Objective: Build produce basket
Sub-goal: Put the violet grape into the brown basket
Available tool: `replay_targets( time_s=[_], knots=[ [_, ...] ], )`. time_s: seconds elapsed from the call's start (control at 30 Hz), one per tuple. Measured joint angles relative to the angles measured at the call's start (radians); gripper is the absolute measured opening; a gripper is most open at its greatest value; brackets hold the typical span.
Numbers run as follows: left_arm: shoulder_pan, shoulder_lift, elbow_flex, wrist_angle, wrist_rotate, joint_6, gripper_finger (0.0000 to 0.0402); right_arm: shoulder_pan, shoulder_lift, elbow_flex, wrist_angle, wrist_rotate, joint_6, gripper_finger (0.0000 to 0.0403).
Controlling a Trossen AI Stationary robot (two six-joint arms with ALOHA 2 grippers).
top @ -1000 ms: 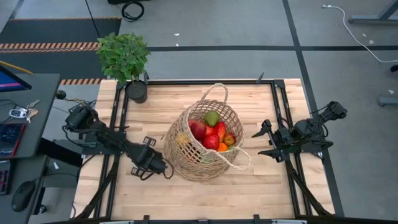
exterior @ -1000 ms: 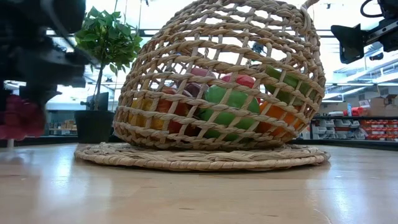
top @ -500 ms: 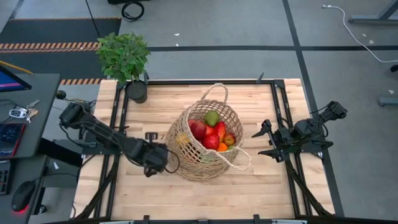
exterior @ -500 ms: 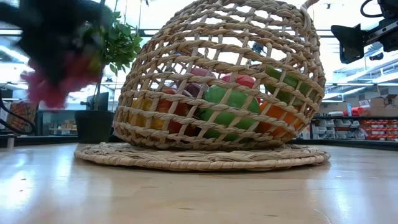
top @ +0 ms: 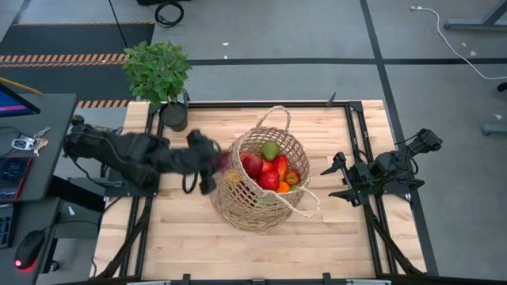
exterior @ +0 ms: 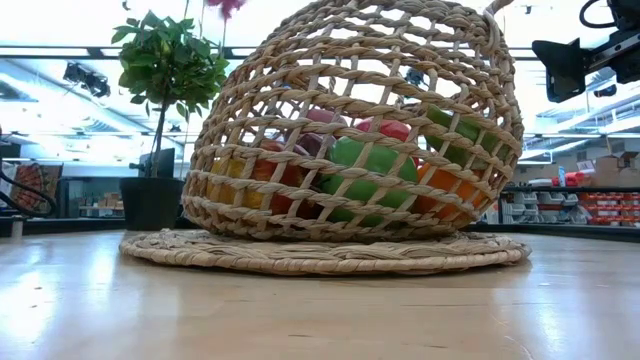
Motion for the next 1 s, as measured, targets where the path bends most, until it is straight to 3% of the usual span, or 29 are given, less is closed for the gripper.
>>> replay_targets(
  time_s=[0.23, 0.47, 0.77, 1.0],
  knots=[
    [0.106, 0.005, 0.063, 0.476, 0.037, 0.206, 0.0128, 0.0, 0.0, 0.0, 0.001, 0.0, 0.0, 0.035],
    [0.192, 0.005, 0.063, 0.817, 0.2, 0.209, 0.0128, 0.0, 0.0, 0.0, 0.0, 0.0, 0.0, 0.035],
    [0.245, 0.006, 0.065, 1.08, 0.346, 0.066, 0.0128, 0.0, 0.0, 0.0, 0.0, 0.0, 0.0, 0.035],
    [0.246, 0.006, 0.065, 1.097, 0.356, 0.047, 0.0128, 0.0, 0.0, 0.0, 0.0, 0.0, 0.0, 0.035]
  ],
)
